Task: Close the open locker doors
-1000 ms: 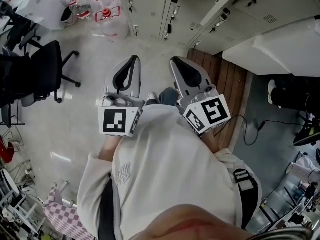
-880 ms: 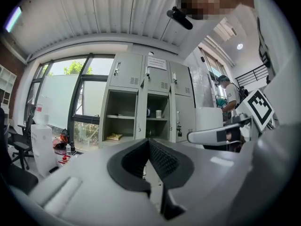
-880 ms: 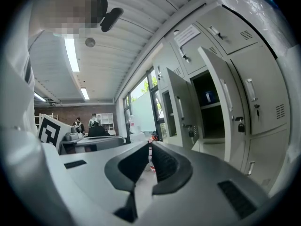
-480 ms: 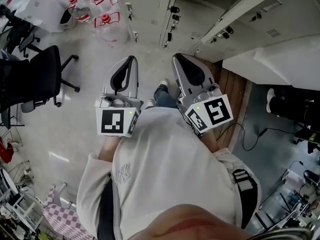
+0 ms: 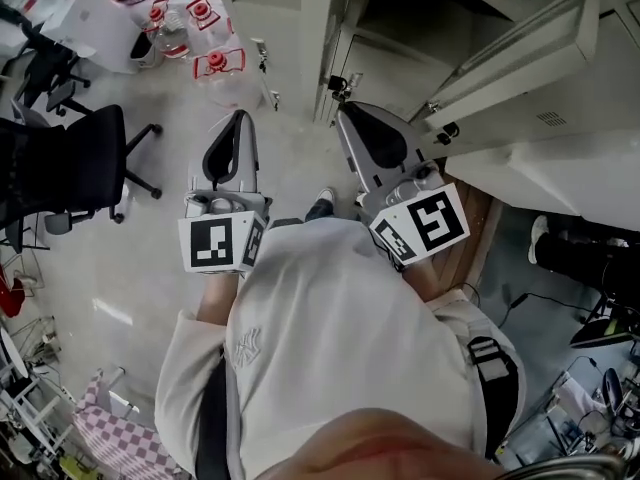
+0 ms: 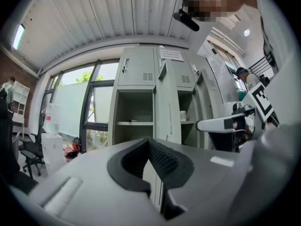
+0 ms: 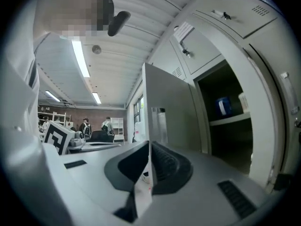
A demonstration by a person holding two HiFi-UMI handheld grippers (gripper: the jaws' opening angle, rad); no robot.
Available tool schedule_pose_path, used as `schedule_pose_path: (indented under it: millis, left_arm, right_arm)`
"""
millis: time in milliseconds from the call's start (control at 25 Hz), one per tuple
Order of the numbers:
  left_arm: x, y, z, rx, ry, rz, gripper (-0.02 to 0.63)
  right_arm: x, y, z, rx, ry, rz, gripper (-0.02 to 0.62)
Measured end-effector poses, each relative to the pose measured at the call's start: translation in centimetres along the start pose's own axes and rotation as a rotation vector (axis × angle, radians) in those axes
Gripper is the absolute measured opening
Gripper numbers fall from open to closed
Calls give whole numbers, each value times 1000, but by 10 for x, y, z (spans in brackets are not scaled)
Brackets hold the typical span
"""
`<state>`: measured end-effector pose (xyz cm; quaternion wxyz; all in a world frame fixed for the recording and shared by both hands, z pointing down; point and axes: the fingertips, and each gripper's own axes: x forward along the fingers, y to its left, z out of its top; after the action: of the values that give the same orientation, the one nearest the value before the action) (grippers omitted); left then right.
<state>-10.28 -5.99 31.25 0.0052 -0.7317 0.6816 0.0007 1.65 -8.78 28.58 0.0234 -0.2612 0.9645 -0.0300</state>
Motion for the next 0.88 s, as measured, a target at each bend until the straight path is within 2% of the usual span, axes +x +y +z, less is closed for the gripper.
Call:
schedule_pose_path:
  millis: [200,400,760,880]
  left_arm:
    - [15,4,-11,9,15,38,2]
    - [24,12,-12,19,36,64,2]
    - [41,32,-10,15,31,66,2]
    - [49,45,-8,12,24,60,2]
  right_arm:
    - [19,-20,5,11,-39,54,23]
    - [35,-13,10,34,-61,130,24]
    - [56,-5,14,95,-76,251,58]
    - [72,3,13,87,-64,289,60]
